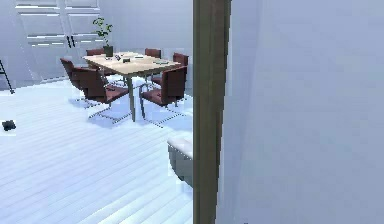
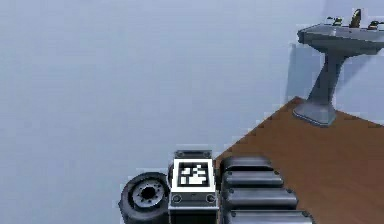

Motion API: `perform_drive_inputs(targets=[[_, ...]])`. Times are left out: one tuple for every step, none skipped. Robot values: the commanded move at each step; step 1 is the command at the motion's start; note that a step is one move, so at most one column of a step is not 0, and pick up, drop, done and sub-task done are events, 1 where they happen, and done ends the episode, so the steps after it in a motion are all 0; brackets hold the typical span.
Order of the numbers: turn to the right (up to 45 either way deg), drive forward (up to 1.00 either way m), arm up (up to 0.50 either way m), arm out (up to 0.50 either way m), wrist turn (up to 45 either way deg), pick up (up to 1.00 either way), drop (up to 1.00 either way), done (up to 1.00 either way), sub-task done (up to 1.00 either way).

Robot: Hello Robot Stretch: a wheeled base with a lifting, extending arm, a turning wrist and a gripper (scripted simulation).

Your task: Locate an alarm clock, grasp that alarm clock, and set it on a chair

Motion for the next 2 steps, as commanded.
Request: perform_drive_inputs(targets=[[-15.0,0.00,0.00,0.00,0.0,0.00,0.00,0.00,0.00],[0.0,0.70,0.00,0.00,0.0,0.00,0.00,0.00,0.00]])
